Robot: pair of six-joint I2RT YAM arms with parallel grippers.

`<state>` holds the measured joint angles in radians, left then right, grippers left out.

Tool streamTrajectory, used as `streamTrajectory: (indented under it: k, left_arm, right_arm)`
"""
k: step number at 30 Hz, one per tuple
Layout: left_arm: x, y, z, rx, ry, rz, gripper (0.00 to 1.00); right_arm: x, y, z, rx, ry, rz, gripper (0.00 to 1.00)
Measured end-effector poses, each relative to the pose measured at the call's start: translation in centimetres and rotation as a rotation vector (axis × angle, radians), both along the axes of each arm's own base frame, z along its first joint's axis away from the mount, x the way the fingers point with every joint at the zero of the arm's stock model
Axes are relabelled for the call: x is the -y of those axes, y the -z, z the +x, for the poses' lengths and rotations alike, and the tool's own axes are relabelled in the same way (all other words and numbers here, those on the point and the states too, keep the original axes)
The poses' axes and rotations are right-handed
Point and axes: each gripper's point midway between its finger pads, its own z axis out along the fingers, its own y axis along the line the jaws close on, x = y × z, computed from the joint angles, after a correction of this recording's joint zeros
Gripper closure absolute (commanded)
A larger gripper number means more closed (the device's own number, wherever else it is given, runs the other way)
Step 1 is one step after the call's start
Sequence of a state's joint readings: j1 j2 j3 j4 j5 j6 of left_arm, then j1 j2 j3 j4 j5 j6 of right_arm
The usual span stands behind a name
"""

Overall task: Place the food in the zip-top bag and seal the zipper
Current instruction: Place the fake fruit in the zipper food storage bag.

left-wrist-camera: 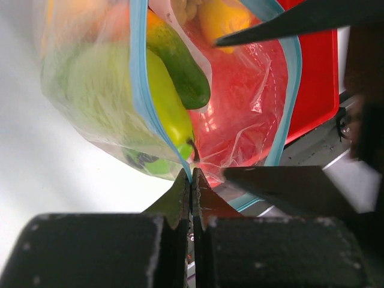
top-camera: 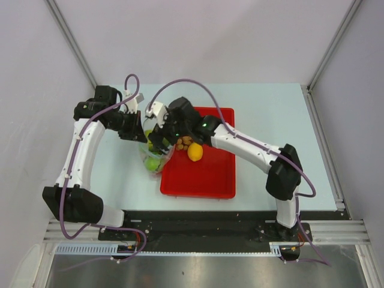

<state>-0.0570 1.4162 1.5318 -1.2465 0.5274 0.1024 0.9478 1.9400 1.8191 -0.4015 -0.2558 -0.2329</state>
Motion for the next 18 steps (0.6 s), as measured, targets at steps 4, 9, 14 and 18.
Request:
streamTrajectory:
  k: [4, 9, 14, 18]
  left_arm:
    - [0.1, 0.1, 0.0, -0.003, 0.001, -0.003, 1.00]
    - [0.1, 0.1, 0.2, -0.006, 0.002, -0.007, 1.00]
    - [0.1, 0.2, 0.2, -0.008, 0.002, -0.008, 1.00]
    - [0.2, 0.2, 0.2, -0.011, -0.002, -0.009, 1.00]
  right_arm:
    - [3.5, -3.5, 0.9, -0.081, 0.007, 0.100, 0.00]
    - [11.2, -8.3, 4.6, -0.087, 0.135, 0.224, 0.00]
    - [12.8, -3.7, 4.8, -0.148, 0.175, 0.140, 0.00]
    - [12.4, 5.3, 4.4, -0.264, 0.200, -0.039, 0.00]
